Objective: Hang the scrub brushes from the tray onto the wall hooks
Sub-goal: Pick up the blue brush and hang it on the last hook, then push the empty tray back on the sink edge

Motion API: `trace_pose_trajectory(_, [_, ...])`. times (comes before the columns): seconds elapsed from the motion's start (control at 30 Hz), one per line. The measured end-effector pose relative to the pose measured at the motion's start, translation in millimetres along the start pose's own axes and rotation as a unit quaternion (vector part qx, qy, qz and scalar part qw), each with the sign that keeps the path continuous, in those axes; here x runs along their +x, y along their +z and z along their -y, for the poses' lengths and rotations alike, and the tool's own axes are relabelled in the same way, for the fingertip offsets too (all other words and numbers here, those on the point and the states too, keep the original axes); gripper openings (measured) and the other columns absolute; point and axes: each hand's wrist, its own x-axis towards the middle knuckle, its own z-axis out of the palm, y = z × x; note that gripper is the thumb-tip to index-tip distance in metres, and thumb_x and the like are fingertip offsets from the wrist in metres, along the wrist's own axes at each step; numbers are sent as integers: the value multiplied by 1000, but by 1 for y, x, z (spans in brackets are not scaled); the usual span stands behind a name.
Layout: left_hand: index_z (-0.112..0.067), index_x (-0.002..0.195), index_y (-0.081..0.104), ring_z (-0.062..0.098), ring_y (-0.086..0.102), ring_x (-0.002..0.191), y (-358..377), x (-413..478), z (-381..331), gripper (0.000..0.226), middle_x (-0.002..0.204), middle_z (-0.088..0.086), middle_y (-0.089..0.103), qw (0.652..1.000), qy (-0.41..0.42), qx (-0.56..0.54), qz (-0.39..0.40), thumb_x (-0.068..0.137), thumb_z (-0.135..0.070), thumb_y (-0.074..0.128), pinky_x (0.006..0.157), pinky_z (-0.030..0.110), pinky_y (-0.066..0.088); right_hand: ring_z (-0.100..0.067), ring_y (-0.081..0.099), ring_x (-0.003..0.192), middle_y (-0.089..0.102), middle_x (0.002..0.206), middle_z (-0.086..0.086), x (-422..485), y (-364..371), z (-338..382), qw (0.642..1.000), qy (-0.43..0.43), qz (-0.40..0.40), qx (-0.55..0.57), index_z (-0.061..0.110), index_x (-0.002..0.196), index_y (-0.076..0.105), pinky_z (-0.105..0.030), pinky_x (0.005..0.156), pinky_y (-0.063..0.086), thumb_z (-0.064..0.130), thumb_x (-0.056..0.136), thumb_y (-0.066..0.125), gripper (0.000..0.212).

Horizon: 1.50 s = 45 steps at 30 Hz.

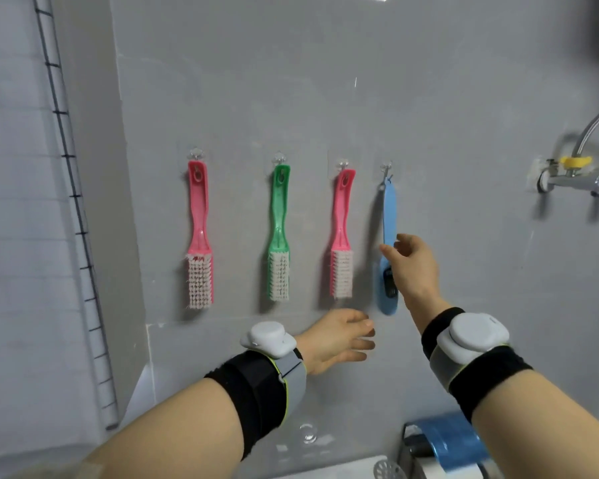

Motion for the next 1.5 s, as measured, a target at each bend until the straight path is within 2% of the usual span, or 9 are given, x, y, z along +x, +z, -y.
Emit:
trace_pose_trajectory(0.07, [-18,106,55,17,62,100,-7,-14,11,13,107,0,61,1000,-5,2,-1,93,-23,53,83,27,52,-23,57,116,60,127,-8,-16,-1,-5,1000,-13,-20,-8,9,129,52,-34,96,46,27,84,66,51])
trace_pose_trajectory(0.27, [-22,97,57,18,63,96,-30,-73,40,6,105,1,63,999,-20,2,-30,93,-21,53,83,27,52,-23,44,84,50,90,-11,-81,7,-10,996,-40,-16,-78,16,94,55,-32,76,38,26,77,66,23])
trace_pose_trajectory(0.43, [-18,101,58,21,63,98,-53,-127,61,10,114,9,61,997,-28,28,-70,94,-20,52,85,28,51,-30,49,120,53,128,-15,-149,28,-8,997,-8,22,-77,7,126,54,-47,103,41,30,81,67,53])
trace_pose_trajectory(0.77, [-26,89,58,16,64,89,-110,-264,118,4,99,1,65,978,-91,132,-138,90,-25,55,82,30,53,-30,53,112,56,118,-11,-323,102,-14,986,65,143,-48,11,109,62,-47,98,43,28,79,70,36])
trace_pose_trajectory(1.07, [-5,108,59,22,59,90,-164,-376,195,32,104,9,62,940,-190,148,-242,90,-31,56,84,35,50,-33,60,104,63,113,-16,-470,147,-32,944,176,267,-82,9,109,61,-47,93,49,31,77,69,39])
trace_pose_trajectory(1.17, [-11,81,51,24,47,84,-170,-403,216,18,93,12,48,928,-216,164,-254,91,-27,52,77,34,44,-29,55,113,62,121,-13,-500,148,-38,923,173,305,-157,8,114,62,-39,98,44,35,78,68,45])
trace_pose_trajectory(1.33, [-14,63,38,24,36,69,-165,-425,259,31,67,7,35,907,-239,168,-304,87,-22,56,69,33,30,-36,38,128,46,139,-15,-545,137,-61,863,225,331,-309,13,132,49,-42,105,34,43,78,63,63])
trace_pose_trajectory(1.4, [-9,77,53,30,50,75,-168,-437,277,18,78,14,52,883,-263,178,-345,85,-24,58,70,34,39,-37,35,128,40,141,-17,-563,136,-66,861,252,290,-334,11,133,43,-43,104,33,41,78,64,67])
trace_pose_trajectory(1.5, [4,123,48,39,56,110,-174,-452,302,53,122,23,56,843,-344,167,-378,85,-32,60,93,38,48,-38,36,128,38,143,-19,-580,132,-73,851,288,251,-359,5,133,38,-44,104,34,41,80,63,69])
